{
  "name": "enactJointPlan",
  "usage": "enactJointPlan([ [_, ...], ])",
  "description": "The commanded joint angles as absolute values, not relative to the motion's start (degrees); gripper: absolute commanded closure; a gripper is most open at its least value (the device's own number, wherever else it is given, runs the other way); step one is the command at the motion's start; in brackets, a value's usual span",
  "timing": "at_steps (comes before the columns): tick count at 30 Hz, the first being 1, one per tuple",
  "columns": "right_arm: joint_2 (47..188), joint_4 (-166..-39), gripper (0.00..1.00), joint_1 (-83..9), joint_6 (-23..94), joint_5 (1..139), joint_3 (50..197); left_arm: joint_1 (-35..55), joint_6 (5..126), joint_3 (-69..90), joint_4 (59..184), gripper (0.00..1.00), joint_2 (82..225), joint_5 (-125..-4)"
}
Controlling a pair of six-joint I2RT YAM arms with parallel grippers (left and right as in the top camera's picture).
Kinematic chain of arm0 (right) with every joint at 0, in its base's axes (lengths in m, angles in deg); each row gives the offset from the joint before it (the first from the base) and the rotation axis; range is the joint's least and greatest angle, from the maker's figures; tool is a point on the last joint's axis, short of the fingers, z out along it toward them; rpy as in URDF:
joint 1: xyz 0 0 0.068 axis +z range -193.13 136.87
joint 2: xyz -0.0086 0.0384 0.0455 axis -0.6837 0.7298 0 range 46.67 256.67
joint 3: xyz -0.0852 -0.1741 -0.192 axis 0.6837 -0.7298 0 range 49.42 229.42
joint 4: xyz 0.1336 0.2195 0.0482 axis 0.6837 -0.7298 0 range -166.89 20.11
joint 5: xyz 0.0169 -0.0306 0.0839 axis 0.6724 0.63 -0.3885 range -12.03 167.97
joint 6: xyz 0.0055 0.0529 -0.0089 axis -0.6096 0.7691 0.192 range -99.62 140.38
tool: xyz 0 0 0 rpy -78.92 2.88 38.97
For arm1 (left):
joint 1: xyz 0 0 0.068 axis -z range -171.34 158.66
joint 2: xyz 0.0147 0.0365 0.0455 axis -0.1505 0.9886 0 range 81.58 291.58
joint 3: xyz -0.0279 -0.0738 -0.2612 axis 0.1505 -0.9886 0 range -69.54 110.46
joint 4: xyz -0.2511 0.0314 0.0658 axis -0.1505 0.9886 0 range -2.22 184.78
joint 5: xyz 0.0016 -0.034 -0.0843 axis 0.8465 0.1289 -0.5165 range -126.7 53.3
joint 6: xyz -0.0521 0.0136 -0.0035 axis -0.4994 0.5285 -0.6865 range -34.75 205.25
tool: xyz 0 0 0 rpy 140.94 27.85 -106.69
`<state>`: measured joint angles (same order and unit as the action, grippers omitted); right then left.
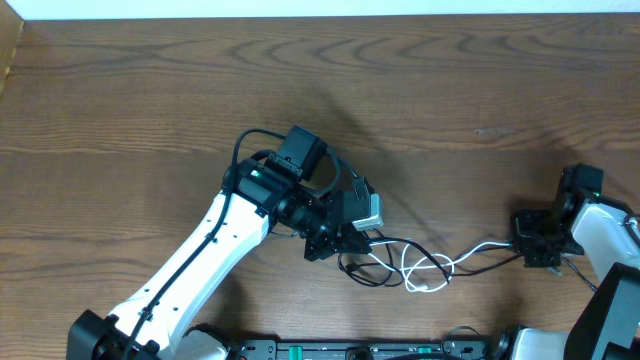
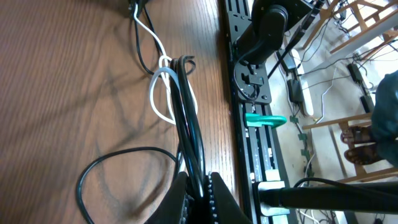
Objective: Untangle cables
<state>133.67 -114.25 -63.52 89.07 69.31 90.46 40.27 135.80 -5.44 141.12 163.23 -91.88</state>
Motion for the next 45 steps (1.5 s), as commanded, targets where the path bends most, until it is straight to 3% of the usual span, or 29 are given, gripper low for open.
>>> enactJointPlan([
  [1,133.3,-112.1,0.99,-63.8,82.3,73.2,90.1,40.4,132.5,-5.6,141.3,0.93,163.6,-92.6],
  [4,133.3,-110.6,0.98,-63.8,78.3,73.2,90.0,40.4,129.7,-5.6,140.8,0.93,163.6,-92.6],
  [7,133.3,-109.7,0.88,-63.8,73.6,72.8,90.1,40.4,126.2,-5.6,139.5,0.93,163.6,-92.5],
  [10,133.3,-108.2,0.83,-63.8,65.9,70.5,90.1,40.4,122.2,-5.6,137.3,0.93,163.6,-92.5],
  [15,133.3,-105.0,0.59,-63.8,52.6,60.8,90.1,40.4,113.7,-5.6,132.5,0.93,163.6,-90.8],
  [20,133.2,-105.1,0.36,-63.8,47.1,53.4,90.5,40.4,100.0,-5.6,127.8,0.93,163.6,-80.8],
  [27,129.4,-106.2,0.35,-63.8,38.6,45.8,91.3,40.4,84.5,-5.6,125.5,0.93,163.6,-70.0],
  [31,124.1,-106.2,0.38,-63.7,29.6,40.4,91.3,40.4,81.4,-5.6,124.9,0.93,163.6,-70.1],
  [38,120.4,-108.2,0.4,-61.8,8.8,19.5,91.2,40.4,75.4,-5.6,122.9,0.93,163.6,-70.0],
  [45,120.4,-109.2,0.36,-57.2,-1.1,11.5,91.2,40.4,75.0,-5.6,122.0,0.93,164.7,-70.0],
])
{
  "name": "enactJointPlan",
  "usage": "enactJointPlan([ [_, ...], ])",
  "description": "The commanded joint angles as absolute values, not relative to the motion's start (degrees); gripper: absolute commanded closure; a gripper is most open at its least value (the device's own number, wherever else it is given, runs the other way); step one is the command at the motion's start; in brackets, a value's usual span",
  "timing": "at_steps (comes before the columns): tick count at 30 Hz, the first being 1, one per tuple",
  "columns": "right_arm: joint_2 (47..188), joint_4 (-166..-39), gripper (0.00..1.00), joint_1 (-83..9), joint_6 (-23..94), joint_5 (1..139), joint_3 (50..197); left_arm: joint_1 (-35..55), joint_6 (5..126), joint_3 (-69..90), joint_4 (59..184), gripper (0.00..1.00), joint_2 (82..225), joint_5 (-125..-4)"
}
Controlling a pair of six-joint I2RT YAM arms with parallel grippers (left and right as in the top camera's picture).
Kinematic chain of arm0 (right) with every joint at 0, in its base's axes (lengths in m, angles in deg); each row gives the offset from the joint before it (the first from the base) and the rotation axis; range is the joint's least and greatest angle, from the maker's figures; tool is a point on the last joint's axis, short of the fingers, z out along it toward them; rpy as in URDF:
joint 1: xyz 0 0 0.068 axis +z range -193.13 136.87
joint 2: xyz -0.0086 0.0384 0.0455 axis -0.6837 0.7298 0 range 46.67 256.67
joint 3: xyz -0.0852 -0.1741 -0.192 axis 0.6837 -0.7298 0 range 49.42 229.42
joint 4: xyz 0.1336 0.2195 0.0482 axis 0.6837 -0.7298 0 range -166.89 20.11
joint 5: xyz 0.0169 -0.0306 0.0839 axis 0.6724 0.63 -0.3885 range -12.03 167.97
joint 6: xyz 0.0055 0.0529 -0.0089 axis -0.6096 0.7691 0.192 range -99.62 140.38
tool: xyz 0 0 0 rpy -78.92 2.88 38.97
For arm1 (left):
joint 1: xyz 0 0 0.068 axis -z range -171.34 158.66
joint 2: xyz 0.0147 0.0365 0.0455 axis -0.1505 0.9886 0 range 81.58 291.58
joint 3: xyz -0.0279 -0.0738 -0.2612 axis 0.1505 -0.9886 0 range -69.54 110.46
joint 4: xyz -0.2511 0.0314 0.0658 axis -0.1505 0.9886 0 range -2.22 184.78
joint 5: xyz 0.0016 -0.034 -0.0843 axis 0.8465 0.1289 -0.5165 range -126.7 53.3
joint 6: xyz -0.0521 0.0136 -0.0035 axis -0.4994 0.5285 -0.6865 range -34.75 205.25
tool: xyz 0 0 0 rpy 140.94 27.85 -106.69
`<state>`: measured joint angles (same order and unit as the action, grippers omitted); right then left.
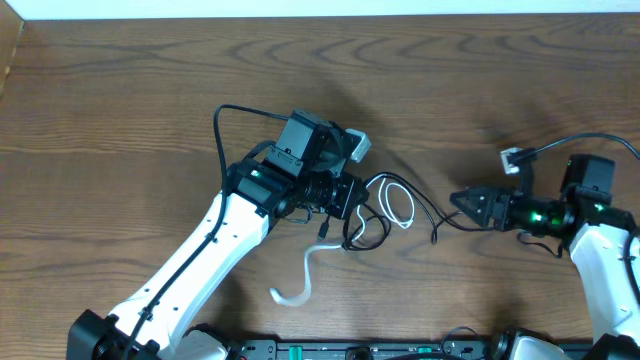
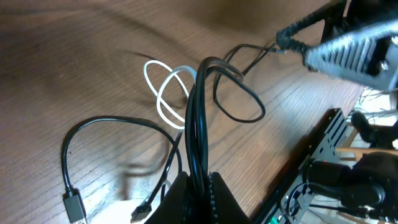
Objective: Untangle cables
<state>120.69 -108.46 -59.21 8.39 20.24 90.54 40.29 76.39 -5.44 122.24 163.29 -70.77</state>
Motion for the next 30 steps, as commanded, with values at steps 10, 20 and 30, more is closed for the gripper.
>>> enactJointPlan([
  [10,120.4,-108.7,0.09,-48.0,-7.7,8.2,91.2,39.9,73.5,-5.6,121.6,0.92,169.6,-70.1],
  [20,121.3,-99.7,0.11,-40.8,9.5,14.9,91.2,37.4,69.9,-5.6,121.5,0.92,170.1,-70.8],
  [30,127.5,-94.7,0.31,-26.1,36.8,29.1,91.2,37.5,69.9,-5.6,121.5,0.92,170.1,-70.8],
])
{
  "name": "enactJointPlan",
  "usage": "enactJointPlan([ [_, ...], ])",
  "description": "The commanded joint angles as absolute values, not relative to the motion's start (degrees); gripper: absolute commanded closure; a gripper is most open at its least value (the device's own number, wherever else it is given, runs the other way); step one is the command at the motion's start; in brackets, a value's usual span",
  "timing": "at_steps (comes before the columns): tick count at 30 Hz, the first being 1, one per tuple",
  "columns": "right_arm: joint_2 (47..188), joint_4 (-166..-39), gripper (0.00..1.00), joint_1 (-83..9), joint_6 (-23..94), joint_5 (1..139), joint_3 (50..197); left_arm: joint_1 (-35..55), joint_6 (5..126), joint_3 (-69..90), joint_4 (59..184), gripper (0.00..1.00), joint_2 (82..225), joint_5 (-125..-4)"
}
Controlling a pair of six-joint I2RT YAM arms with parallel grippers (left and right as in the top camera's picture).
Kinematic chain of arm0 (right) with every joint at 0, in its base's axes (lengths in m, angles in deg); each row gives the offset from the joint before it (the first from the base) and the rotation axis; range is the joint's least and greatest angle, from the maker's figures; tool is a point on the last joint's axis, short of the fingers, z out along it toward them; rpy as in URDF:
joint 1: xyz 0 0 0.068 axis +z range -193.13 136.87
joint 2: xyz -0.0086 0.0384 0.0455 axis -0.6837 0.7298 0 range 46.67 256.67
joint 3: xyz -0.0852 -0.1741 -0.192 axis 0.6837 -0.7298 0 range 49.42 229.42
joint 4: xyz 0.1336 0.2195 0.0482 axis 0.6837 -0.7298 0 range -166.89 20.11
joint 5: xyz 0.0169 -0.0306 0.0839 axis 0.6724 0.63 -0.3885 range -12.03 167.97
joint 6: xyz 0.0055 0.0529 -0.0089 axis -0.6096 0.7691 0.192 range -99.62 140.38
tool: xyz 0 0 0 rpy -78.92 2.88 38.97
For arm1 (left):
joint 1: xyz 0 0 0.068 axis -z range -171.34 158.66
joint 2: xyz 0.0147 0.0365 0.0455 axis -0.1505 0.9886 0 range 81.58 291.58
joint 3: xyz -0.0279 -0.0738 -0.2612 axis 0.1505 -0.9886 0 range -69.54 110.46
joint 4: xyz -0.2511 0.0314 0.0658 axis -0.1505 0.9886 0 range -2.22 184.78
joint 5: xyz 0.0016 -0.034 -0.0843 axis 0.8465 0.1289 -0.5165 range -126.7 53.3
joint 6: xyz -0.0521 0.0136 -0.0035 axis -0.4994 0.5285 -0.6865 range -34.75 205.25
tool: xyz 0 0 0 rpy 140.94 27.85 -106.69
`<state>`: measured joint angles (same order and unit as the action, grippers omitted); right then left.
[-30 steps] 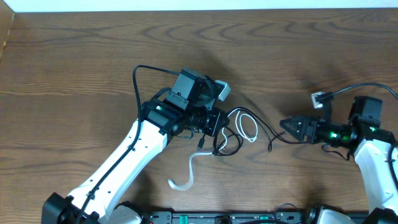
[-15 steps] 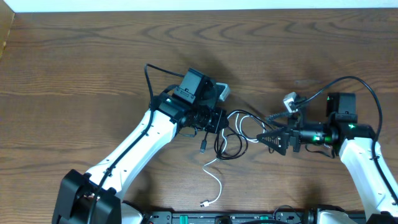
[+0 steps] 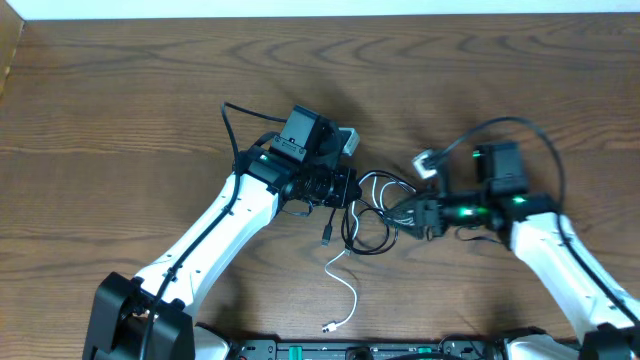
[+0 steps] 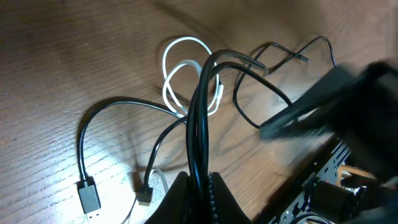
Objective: Untangle cables
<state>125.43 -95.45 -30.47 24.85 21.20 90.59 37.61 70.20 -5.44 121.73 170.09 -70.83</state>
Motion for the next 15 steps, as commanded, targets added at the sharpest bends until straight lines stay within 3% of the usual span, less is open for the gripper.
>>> enactJointPlan([
  [1,128.3,-93.8,0.35,-24.2,39.7,32.0,91.2,37.5,69.9,-5.6,121.5,0.92,170.1,-70.8],
  [3,130.0,-92.2,0.38,-20.6,45.8,39.2,91.2,37.5,69.9,-5.6,121.6,0.92,170.1,-70.7],
  [15,135.5,-92.1,0.33,-6.1,64.3,80.8,91.2,36.9,70.1,-5.6,126.8,0.92,170.1,-62.3],
])
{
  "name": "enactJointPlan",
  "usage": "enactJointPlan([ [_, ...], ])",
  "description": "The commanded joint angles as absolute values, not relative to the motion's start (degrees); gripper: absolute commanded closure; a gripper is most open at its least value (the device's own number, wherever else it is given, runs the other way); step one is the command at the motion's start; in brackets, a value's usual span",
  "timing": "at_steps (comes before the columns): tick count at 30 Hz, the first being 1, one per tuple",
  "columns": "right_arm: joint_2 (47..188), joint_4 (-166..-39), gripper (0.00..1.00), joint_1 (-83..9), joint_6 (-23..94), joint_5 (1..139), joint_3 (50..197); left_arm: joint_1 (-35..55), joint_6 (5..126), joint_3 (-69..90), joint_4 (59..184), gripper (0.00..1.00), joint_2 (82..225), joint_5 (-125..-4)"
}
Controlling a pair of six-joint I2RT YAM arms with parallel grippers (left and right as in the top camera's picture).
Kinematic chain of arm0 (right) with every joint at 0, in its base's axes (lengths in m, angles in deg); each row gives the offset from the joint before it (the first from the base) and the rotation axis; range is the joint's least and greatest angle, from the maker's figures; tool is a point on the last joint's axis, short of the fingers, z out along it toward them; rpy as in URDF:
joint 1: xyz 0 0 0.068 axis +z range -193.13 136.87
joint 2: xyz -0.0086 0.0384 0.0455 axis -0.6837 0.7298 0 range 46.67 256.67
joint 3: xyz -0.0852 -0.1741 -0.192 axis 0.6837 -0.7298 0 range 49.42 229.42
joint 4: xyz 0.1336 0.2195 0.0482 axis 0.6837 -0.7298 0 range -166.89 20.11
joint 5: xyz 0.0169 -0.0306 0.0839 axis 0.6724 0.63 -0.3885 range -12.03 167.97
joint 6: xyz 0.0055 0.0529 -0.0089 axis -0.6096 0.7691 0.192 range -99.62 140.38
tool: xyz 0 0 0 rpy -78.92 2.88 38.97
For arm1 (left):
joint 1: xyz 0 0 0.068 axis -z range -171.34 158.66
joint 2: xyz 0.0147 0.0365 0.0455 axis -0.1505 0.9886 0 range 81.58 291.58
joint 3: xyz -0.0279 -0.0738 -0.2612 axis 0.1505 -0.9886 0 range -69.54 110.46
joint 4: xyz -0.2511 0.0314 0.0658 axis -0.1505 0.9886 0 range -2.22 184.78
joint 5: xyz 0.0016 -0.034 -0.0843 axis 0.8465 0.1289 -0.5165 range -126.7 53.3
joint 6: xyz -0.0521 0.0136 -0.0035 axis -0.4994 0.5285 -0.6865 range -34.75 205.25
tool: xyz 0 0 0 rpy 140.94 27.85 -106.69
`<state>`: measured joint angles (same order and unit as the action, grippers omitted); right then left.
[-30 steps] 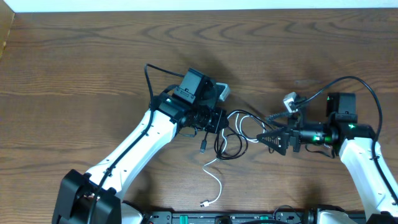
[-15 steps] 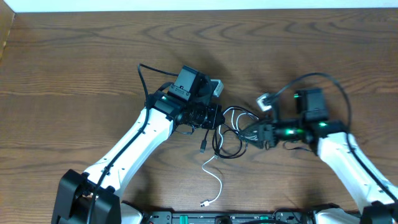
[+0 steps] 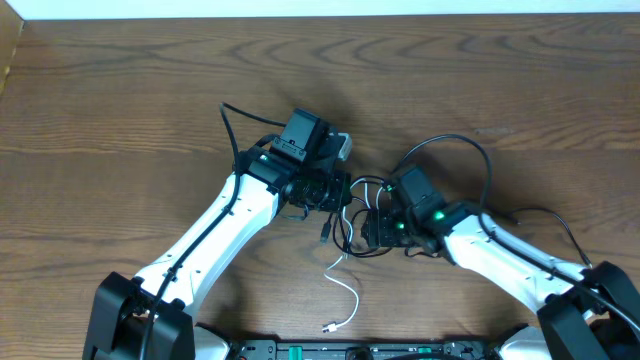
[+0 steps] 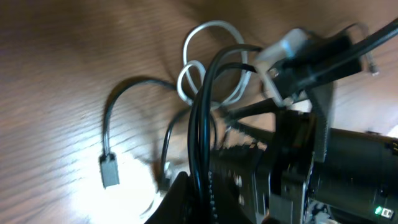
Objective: Untangle cables
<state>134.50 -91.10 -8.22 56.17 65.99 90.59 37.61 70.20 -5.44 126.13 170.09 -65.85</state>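
A tangle of black cable (image 3: 352, 240) and white cable (image 3: 345, 285) lies at the table's middle. My left gripper (image 3: 337, 192) is shut on a doubled black cable (image 4: 200, 118), which arches up out of the fingers (image 4: 183, 193) in the left wrist view. White loops (image 4: 214, 59) lie beyond it, and a black USB plug (image 4: 110, 171) rests to the left. My right gripper (image 3: 374, 228) has its tip in the tangle, right beside the left gripper. It fills the right of the left wrist view, blurred (image 4: 298, 155), so how its jaws stand is unclear.
The white cable's free end (image 3: 328, 326) lies near the front edge. Each arm's own black wiring arcs above its wrist (image 3: 455, 142). A white wall strip (image 3: 320, 8) borders the wooden table (image 3: 120, 90) at the back.
My right gripper has moved left and a little forward into the tangle, and now sits close against the left gripper. The left gripper holds the black cable in nearly the same place.
At first the left gripper held the black cable near the front while the right gripper was far right with the cables stretched between. Then the white end lay loose on the table and the right arm was nearer. It came nearer again and now reaches the tangle.
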Motion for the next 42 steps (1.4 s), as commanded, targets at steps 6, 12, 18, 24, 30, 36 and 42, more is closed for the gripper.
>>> enactJointPlan([
  [6,135.6,-93.7,0.24,-5.8,67.3,83.3,91.2,33.4,70.1,-5.6,129.0,0.92,170.0,-61.7],
  [12,135.6,-93.9,0.1,-5.8,67.3,83.7,91.2,27.4,70.1,-5.6,131.3,0.93,169.9,-61.7],
  [18,135.6,-93.9,0.01,-5.8,67.3,83.7,91.2,19.4,69.6,-5.6,130.8,0.92,169.9,-63.3],
  [24,135.6,-93.9,0.01,-5.8,67.3,83.7,91.2,11.3,68.4,-5.6,128.4,0.92,169.9,-63.2],
  [30,135.6,-93.8,0.01,-5.8,67.3,83.7,91.2,7.0,68.4,-5.6,128.1,0.93,170.0,-61.0],
  [36,135.6,-93.7,0.01,-5.8,67.3,83.7,91.2,7.0,68.4,-5.9,128.2,0.92,170.0,-58.0],
  [42,135.6,-93.7,0.01,-5.8,67.3,83.7,91.2,7.0,68.4,-8.6,126.3,0.92,170.5,-56.4],
])
